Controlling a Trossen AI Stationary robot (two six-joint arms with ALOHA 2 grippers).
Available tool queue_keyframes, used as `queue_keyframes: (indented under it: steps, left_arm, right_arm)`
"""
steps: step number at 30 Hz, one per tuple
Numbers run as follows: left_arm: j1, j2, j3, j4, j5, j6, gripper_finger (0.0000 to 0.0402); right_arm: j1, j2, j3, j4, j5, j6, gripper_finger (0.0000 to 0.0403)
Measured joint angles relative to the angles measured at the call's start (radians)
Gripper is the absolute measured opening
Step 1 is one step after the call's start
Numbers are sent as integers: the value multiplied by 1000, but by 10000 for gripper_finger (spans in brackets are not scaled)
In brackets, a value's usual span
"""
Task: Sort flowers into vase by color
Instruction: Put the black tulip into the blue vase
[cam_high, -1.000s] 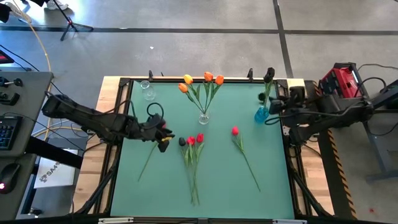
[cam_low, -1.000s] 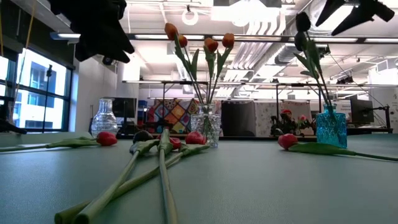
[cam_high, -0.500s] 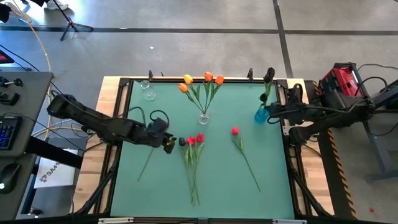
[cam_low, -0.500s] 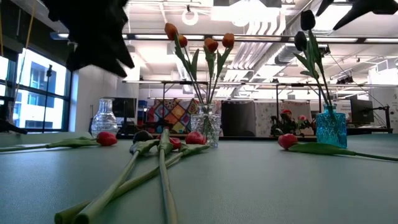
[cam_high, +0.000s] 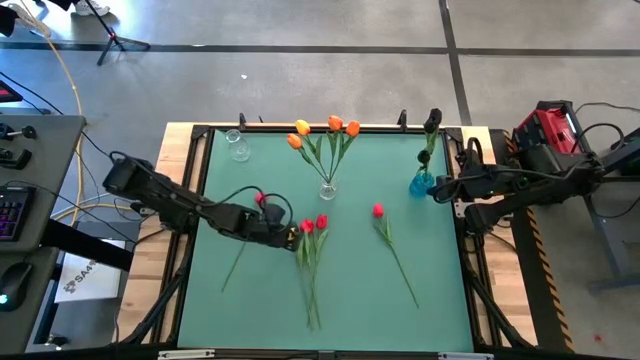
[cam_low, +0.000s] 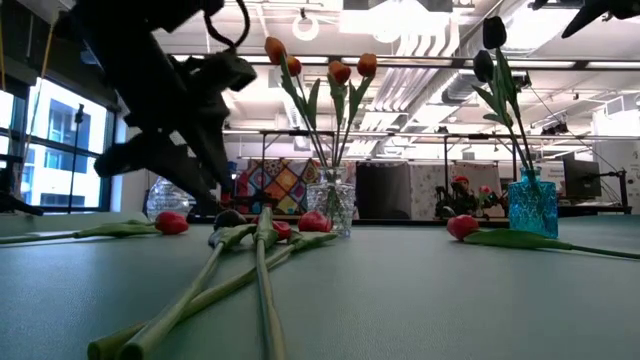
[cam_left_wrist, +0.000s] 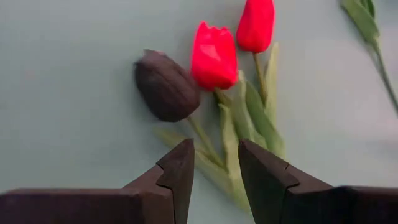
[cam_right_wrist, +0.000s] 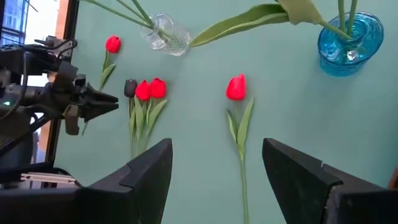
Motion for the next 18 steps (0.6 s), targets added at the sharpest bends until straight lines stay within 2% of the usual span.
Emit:
queue_keyframes:
  steps: [7,18]
  left_arm:
    - [33,82,0,36,16,-38,115]
    - [49,188,5,167,40,11,112]
  right_arm:
    - [0,-1,0,-6,-11,-28,238]
    - [0,-2,0,-6,-26,-53,238]
